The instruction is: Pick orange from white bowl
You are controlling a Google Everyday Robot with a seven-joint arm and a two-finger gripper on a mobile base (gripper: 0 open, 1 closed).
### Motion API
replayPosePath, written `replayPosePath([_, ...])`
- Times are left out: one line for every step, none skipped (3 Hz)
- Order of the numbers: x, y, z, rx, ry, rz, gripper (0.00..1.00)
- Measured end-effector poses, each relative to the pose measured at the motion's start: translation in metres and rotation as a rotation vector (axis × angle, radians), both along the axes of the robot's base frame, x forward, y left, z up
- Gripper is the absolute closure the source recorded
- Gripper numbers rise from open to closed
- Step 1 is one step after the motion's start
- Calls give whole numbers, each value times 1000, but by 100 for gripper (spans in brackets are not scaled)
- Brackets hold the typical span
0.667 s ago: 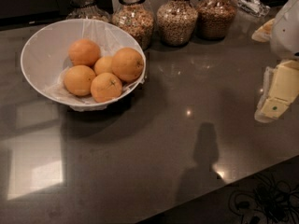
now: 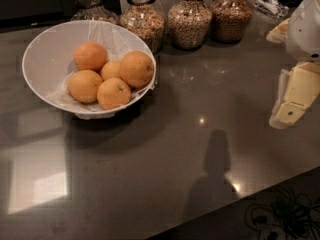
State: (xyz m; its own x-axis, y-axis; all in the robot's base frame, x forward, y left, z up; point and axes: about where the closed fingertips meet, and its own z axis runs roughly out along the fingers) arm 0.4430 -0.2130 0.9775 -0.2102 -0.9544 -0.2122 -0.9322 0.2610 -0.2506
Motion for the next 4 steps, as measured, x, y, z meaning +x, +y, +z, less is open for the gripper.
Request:
replayPosePath([23,27,0,29,-2,89,0])
replayPosePath([59,60,-2,82,-15,167,0])
replayPosePath([59,60,-2,82,-15,167,0])
replayPosePath([78,72,-7,111,-10,224,0])
